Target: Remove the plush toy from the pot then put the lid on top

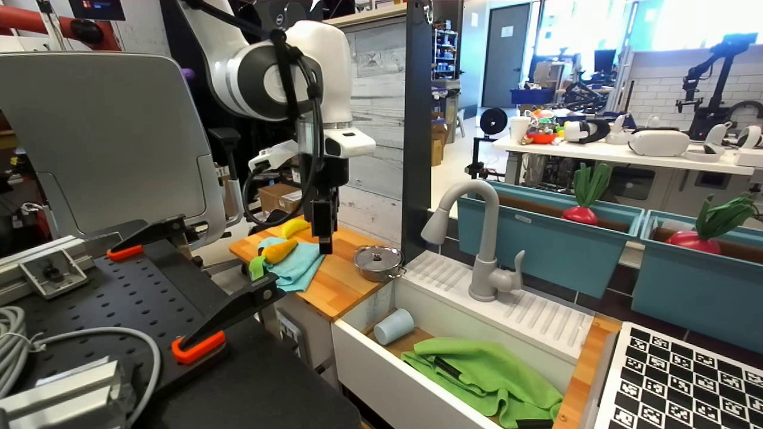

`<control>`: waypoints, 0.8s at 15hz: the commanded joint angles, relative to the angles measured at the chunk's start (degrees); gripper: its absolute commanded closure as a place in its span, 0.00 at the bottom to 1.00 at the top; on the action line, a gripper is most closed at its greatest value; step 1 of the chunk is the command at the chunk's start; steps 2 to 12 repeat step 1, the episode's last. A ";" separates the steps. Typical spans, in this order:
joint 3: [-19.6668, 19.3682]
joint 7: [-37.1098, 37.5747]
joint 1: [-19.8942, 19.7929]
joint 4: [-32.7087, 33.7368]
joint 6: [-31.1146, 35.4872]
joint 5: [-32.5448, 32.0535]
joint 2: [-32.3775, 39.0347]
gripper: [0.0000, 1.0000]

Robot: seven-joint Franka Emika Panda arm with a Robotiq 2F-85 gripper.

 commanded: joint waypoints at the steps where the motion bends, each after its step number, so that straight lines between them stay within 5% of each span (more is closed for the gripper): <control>1: 0.00 0.29 0.10 -0.64 -0.10 -0.48 -0.59 0.00; 12: 0.00 0.29 0.10 -0.64 -0.10 -0.48 -0.59 0.00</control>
